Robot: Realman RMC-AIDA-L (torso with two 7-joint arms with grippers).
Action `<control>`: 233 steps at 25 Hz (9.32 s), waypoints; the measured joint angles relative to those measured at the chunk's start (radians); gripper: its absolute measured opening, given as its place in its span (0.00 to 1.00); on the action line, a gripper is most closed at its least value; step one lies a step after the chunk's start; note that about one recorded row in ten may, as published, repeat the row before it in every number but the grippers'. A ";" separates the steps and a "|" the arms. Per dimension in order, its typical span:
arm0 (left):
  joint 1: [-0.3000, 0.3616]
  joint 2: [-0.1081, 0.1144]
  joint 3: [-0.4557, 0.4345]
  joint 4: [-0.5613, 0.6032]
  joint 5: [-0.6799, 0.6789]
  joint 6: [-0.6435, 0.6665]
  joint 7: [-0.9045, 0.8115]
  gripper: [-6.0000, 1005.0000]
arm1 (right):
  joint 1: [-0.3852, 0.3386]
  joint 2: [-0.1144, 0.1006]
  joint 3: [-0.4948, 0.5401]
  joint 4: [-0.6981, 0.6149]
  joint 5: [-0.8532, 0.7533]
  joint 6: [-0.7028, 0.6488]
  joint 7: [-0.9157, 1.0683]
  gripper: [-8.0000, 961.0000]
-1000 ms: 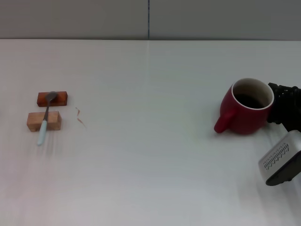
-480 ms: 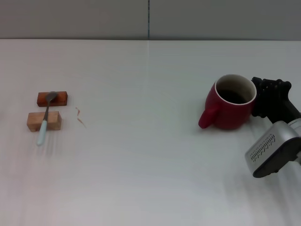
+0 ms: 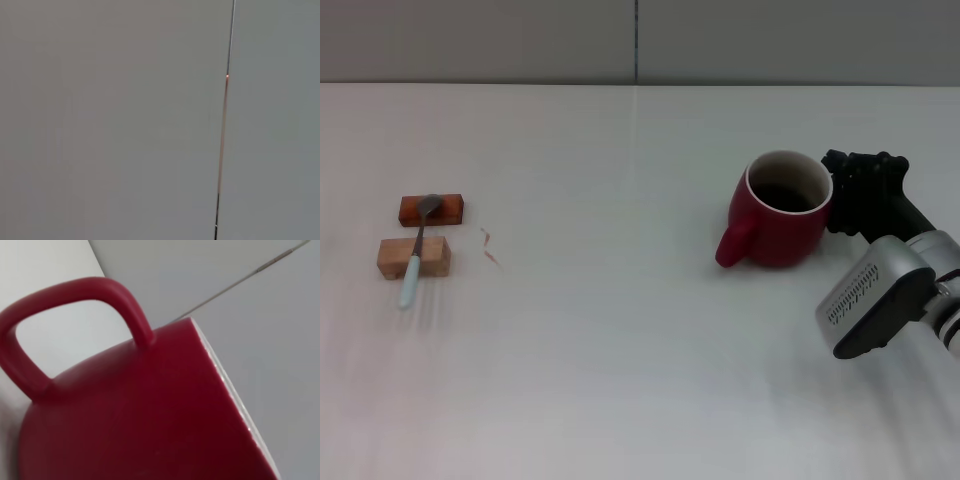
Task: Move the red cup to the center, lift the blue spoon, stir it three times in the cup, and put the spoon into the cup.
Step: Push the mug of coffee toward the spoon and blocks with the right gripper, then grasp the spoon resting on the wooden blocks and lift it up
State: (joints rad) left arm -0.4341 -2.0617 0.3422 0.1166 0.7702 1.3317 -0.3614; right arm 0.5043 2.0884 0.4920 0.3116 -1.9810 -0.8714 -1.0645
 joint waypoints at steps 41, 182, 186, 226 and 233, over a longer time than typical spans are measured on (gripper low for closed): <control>-0.006 -0.002 0.000 -0.008 0.000 0.057 -0.004 0.85 | 0.094 0.003 -0.059 0.177 -0.009 0.131 0.007 0.04; 0.065 -0.004 0.259 -0.783 -0.025 0.223 0.585 0.85 | 0.161 -0.016 0.128 -0.239 -0.001 -0.241 0.953 0.04; 0.059 -0.005 0.251 -0.780 -0.025 0.211 0.585 0.85 | 0.161 -0.016 0.128 -0.240 -0.002 -0.242 0.953 0.04; 0.026 -0.009 0.246 -0.732 -0.023 0.148 0.573 0.48 | 0.144 -0.016 0.121 -0.241 -0.002 -0.244 0.947 0.04; 0.026 -0.009 0.240 -0.729 -0.023 0.148 0.559 0.48 | 0.145 -0.016 0.120 -0.243 -0.002 -0.244 0.947 0.04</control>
State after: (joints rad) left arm -0.4081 -2.0709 0.5821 -0.6125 0.7470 1.4798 0.1971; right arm 0.6488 2.0724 0.6119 0.0690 -1.9833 -1.1152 -0.1172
